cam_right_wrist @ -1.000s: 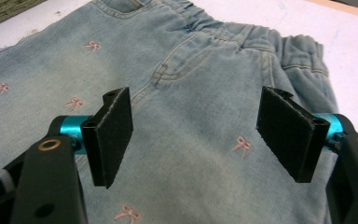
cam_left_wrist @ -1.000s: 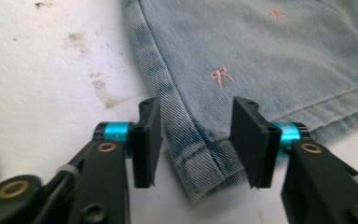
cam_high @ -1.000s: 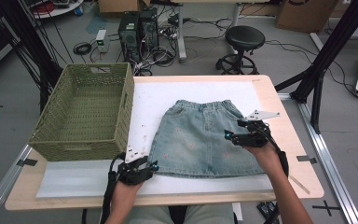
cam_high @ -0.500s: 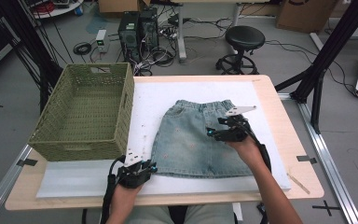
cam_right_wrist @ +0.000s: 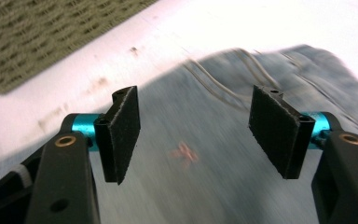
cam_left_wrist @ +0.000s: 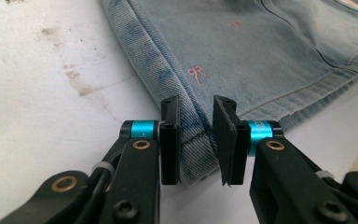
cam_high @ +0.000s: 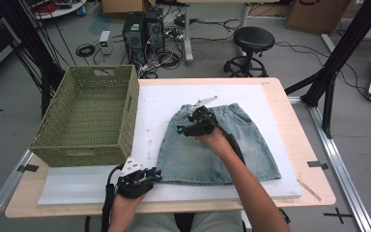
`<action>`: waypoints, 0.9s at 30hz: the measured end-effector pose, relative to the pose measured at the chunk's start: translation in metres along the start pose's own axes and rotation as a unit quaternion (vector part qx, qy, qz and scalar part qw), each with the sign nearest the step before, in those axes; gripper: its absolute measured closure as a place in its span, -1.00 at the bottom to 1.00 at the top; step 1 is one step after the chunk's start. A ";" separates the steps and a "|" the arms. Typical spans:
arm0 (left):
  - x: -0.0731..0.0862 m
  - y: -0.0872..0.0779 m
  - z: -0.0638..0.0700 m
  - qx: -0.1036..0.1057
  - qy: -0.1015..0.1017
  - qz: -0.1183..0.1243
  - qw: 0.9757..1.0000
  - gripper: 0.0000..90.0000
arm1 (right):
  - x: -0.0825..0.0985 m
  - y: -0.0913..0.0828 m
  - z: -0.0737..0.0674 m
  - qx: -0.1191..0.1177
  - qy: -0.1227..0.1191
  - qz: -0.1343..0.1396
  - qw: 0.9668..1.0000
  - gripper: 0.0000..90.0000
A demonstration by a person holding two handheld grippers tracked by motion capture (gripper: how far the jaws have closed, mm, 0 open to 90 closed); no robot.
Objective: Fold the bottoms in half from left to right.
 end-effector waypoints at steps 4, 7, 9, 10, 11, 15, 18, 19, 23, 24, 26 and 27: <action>0.001 -0.001 0.000 0.002 0.000 0.007 1.000 0.62 | -0.012 0.019 -0.005 -0.004 -0.001 -0.010 1.000 -0.21; 0.002 -0.002 0.001 0.006 -0.001 0.013 1.000 0.62 | -0.020 0.033 -0.009 -0.001 -0.001 -0.021 1.000 -0.20; 0.002 -0.002 0.000 0.008 0.000 0.014 1.000 0.62 | -0.022 0.041 -0.009 0.000 0.003 -0.028 1.000 -0.20; 0.002 -0.002 0.000 0.009 -0.001 0.015 1.000 0.62 | -0.023 0.044 -0.009 0.001 0.003 -0.030 1.000 -0.20; 0.003 -0.002 0.000 0.011 0.000 0.016 1.000 0.62 | -0.023 0.047 -0.010 0.000 0.007 -0.035 0.999 -0.20; 0.003 -0.003 -0.001 0.018 -0.003 0.021 1.000 0.62 | -0.022 0.060 -0.015 0.000 0.009 -0.051 0.999 -0.17; 0.005 -0.003 -0.001 0.021 -0.006 0.024 0.999 0.62 | -0.021 0.064 -0.016 0.008 0.000 -0.062 0.998 0.04; 0.005 -0.003 -0.001 0.020 -0.006 0.024 0.999 0.62 | -0.021 0.066 -0.016 0.013 -0.003 -0.066 0.998 0.13; 0.005 -0.002 -0.001 0.022 -0.008 0.026 0.999 0.62 | -0.020 0.067 -0.017 0.022 -0.008 -0.074 0.997 0.48; 0.005 -0.002 -0.001 0.023 -0.007 0.025 0.999 0.62 | -0.020 0.066 -0.017 0.025 -0.013 -0.077 0.997 0.56; 0.004 -0.002 -0.001 0.023 -0.004 0.028 0.999 0.62 | -0.021 0.064 -0.017 0.026 -0.017 -0.075 0.997 0.69; 0.003 -0.002 0.000 0.024 -0.004 0.030 0.999 0.62 | -0.021 0.063 -0.016 0.025 -0.018 -0.075 0.997 0.74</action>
Point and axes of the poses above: each handheld gripper's, and its own axes: y roughly forward along the jaws, x roughly out of its underside, z roughly to its right, the point moved 1 cm from there along y, roughly forward along the jaws, and after that the axes turned 2 degrees about -z, right-handed, at the moved point
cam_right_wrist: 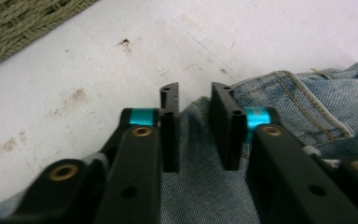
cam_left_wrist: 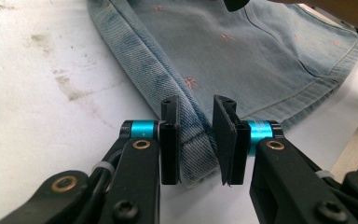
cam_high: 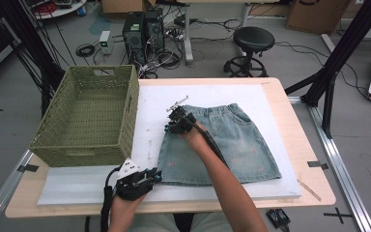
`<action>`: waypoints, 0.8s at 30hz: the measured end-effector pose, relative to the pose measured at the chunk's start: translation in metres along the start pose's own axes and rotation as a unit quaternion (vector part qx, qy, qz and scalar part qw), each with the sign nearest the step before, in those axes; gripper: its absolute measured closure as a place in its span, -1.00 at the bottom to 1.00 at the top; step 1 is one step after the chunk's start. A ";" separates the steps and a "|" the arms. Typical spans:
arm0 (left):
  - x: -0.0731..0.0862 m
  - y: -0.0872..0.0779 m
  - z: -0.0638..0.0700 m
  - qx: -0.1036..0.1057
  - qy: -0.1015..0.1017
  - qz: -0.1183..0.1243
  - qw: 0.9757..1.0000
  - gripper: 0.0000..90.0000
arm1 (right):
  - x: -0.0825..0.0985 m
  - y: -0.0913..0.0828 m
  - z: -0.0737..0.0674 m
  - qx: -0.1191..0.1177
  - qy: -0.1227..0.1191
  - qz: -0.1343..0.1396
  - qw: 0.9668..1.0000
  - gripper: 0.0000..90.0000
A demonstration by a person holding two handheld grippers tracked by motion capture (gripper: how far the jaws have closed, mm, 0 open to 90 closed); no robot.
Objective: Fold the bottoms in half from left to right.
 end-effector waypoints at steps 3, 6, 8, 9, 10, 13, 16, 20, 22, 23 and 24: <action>-0.002 0.000 0.000 0.007 0.000 0.003 1.000 0.62 | 0.000 -0.003 0.001 0.001 -0.005 0.005 1.000 0.82; -0.006 0.000 0.000 0.022 -0.005 0.009 1.000 0.62 | -0.001 -0.010 0.001 0.004 -0.011 0.014 1.000 0.84; -0.009 -0.001 0.001 0.037 -0.011 0.017 0.999 0.62 | 0.000 -0.017 0.004 -0.002 -0.005 0.022 1.000 0.85; -0.010 -0.001 0.001 0.045 -0.013 0.022 0.999 0.62 | 0.000 -0.020 0.005 -0.004 0.001 0.028 1.000 0.85; -0.012 0.000 0.001 0.052 -0.017 0.026 0.998 0.61 | 0.000 -0.023 0.007 -0.007 0.003 0.032 0.999 0.86; -0.019 0.002 0.003 0.079 -0.024 0.037 0.996 0.61 | 0.002 -0.035 0.012 -0.007 0.007 0.050 0.999 0.87; -0.026 0.005 0.009 0.093 -0.017 0.043 0.995 0.61 | 0.004 -0.046 0.018 -0.006 0.011 0.062 0.998 0.87; -0.038 0.013 0.021 0.108 0.002 0.045 0.993 0.61 | 0.011 -0.062 0.027 0.000 0.015 0.073 0.997 0.88; -0.044 0.018 0.027 0.114 0.013 0.043 0.992 0.61 | 0.014 -0.070 0.032 0.004 0.019 0.078 0.997 0.89; -0.047 0.020 0.029 0.117 0.017 0.044 0.992 0.61 | 0.016 -0.074 0.035 0.006 0.020 0.082 0.996 0.89; -0.050 0.023 0.032 0.121 0.021 0.044 0.991 0.61 | 0.018 -0.079 0.038 0.008 0.023 0.086 0.996 0.89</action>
Point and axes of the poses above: each handheld gripper's, and its own axes: y roughly forward along the jaws, x roughly out of its underside, z roughly to its right, the point moved 1 cm from there along y, roughly forward along the jaws, and after that the axes turned 2 degrees about -z, right-handed, at the moved point
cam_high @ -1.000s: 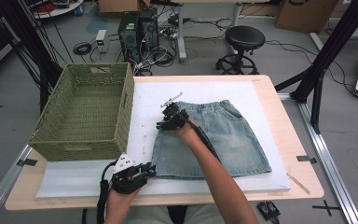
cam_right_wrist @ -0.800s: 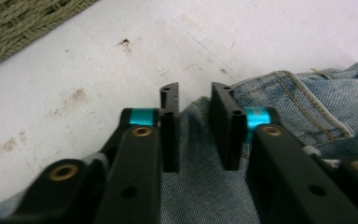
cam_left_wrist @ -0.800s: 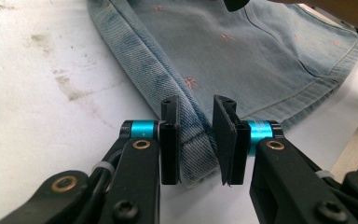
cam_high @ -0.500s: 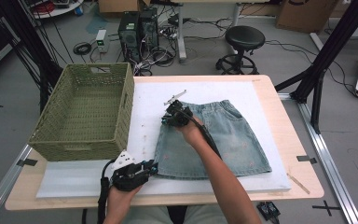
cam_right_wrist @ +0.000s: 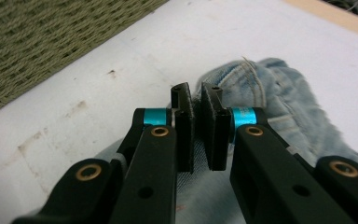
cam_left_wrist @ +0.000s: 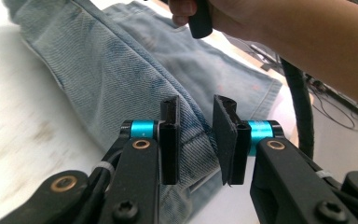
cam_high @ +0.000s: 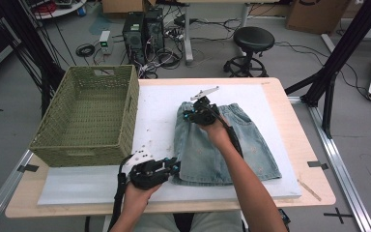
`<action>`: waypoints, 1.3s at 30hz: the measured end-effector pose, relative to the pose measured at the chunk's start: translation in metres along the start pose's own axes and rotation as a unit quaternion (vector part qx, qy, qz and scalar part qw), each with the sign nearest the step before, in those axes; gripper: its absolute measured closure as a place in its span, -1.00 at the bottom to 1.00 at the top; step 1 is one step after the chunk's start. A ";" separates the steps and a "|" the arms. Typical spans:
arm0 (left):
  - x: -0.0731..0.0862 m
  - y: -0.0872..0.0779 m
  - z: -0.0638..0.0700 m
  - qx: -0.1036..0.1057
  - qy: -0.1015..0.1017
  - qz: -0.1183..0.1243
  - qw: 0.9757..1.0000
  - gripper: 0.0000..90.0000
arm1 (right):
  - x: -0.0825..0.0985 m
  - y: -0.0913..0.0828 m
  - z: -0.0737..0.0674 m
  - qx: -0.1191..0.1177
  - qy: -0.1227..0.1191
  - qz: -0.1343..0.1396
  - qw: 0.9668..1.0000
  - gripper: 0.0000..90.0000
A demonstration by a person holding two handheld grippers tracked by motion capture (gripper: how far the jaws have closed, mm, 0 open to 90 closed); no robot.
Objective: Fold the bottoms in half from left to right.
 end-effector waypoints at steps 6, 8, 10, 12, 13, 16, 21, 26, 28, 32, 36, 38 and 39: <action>-0.017 0.025 0.012 0.023 0.021 -0.006 1.000 0.61 | 0.008 -0.027 0.020 0.024 0.007 0.014 1.000 0.90; -0.023 0.034 0.016 0.045 0.010 -0.002 0.999 0.61 | 0.011 -0.036 0.025 0.033 0.006 0.016 0.999 0.90; -0.029 0.042 0.020 0.058 0.010 0.003 0.998 0.61 | 0.015 -0.044 0.030 0.041 0.009 0.018 0.999 0.90; -0.034 0.049 0.025 0.065 0.014 0.000 0.998 0.61 | 0.018 -0.052 0.035 0.049 0.010 0.021 0.999 0.90; -0.037 0.054 0.029 0.069 0.020 -0.002 0.997 0.61 | 0.019 -0.054 0.037 0.051 0.012 0.022 0.998 0.90; -0.044 0.067 0.037 0.078 0.031 -0.008 0.996 0.61 | 0.025 -0.065 0.046 0.062 0.016 0.024 0.998 0.91; -0.051 0.091 0.048 0.090 0.044 -0.018 0.995 0.61 | 0.037 -0.080 0.060 0.080 0.025 0.023 0.996 0.91; -0.053 0.113 0.056 0.098 0.044 -0.026 0.994 0.61 | 0.053 -0.089 0.077 0.095 0.052 0.018 0.994 0.91; -0.054 0.123 0.059 0.101 0.043 -0.027 0.994 0.61 | 0.061 -0.092 0.085 0.103 0.063 0.022 0.992 0.91; -0.056 0.140 0.066 0.102 0.045 -0.034 0.993 0.60 | 0.074 -0.095 0.097 0.121 0.084 0.014 0.989 0.91; -0.056 0.149 0.067 0.101 0.041 -0.037 0.993 0.59 | 0.085 -0.098 0.107 0.143 0.097 0.016 0.985 0.91; -0.054 0.153 0.064 0.093 0.046 -0.046 0.994 0.41 | 0.092 -0.098 0.113 0.152 0.109 0.015 0.982 0.92; -0.053 0.151 0.060 0.085 0.047 -0.048 0.994 0.28 | 0.096 -0.098 0.116 0.154 0.115 0.016 0.981 0.92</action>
Point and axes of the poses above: each handheld gripper's, and its own axes: y roughly forward along the jaws, x roughly out of its underside, z roughly to its right, the point moved 1 cm from there along y, roughly forward along the jaws, and after that the axes turned 2 degrees about -z, right-handed, at the moved point
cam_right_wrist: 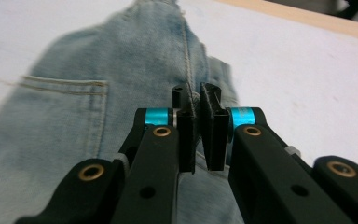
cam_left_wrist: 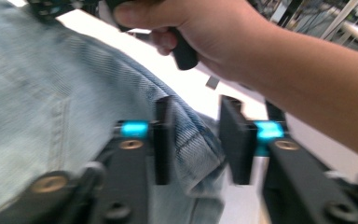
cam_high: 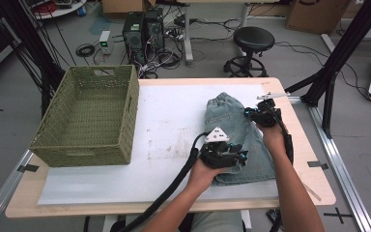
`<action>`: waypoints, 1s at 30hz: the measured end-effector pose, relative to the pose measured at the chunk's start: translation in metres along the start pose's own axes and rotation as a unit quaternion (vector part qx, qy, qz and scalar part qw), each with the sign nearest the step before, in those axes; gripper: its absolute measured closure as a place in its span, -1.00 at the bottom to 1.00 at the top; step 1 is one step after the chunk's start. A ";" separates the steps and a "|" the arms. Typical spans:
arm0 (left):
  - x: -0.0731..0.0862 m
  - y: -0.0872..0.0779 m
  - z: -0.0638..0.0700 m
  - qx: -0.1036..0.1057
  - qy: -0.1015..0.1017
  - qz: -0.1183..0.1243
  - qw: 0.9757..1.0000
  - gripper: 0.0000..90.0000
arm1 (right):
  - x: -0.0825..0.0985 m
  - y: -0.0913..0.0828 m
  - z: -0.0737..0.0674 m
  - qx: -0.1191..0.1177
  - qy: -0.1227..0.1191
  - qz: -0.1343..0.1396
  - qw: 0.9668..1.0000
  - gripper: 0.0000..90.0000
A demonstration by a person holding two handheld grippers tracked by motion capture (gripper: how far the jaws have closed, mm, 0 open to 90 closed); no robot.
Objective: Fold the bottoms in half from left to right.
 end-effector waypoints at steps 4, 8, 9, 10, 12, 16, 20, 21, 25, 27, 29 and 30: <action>0.010 -0.018 -0.018 -0.032 -0.004 0.007 0.999 0.12 | 0.012 0.006 0.006 0.000 0.011 -0.007 1.000 0.91; 0.023 -0.043 -0.039 -0.066 -0.015 0.015 0.998 0.08 | 0.018 0.008 0.007 -0.004 0.027 0.005 1.000 0.78; 0.026 -0.048 -0.043 -0.075 -0.014 0.014 0.997 0.07 | 0.019 0.006 0.007 -0.005 0.029 0.008 1.000 0.70; 0.030 -0.056 -0.049 -0.090 -0.016 0.014 0.996 0.07 | 0.020 0.006 0.007 -0.007 0.030 0.008 1.000 0.60; 0.035 -0.066 -0.057 -0.108 -0.021 0.021 0.994 0.04 | 0.022 0.001 0.005 -0.010 0.024 0.013 1.000 0.45; 0.044 -0.085 -0.068 -0.133 -0.026 0.037 0.990 -0.07 | 0.034 -0.012 0.001 -0.023 0.019 0.027 0.999 0.22; 0.052 -0.098 -0.075 -0.151 -0.030 0.043 0.987 -0.24 | 0.054 -0.021 0.002 -0.037 0.010 0.011 0.999 -0.02; 0.054 -0.102 -0.077 -0.160 -0.028 0.045 0.986 -0.30 | 0.058 -0.023 0.002 -0.041 0.013 0.005 0.999 -0.13; 0.058 -0.114 -0.083 -0.170 -0.020 0.043 0.984 -0.36 | 0.078 -0.035 0.000 -0.040 -0.003 -0.014 0.999 -0.30; 0.059 -0.121 -0.087 -0.172 -0.016 0.044 0.984 -0.36 | 0.086 -0.040 -0.001 -0.049 -0.006 -0.024 0.998 -0.34; 0.061 -0.127 -0.089 -0.177 -0.008 0.041 0.983 -0.37 | 0.094 -0.046 -0.003 -0.056 -0.008 -0.031 0.998 -0.42; 0.061 -0.130 -0.091 -0.180 -0.004 0.037 0.983 -0.37 | 0.097 -0.049 -0.005 -0.059 -0.008 -0.033 0.998 -0.42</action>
Point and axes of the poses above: each handheld gripper's, and its own axes: y roughly forward along the jaws, x roughly out of its underside, z roughly to its right, the point moved 1 cm from there along y, roughly forward along the jaws, and after that the axes turned 2 degrees about -z, right-handed, at the moved point
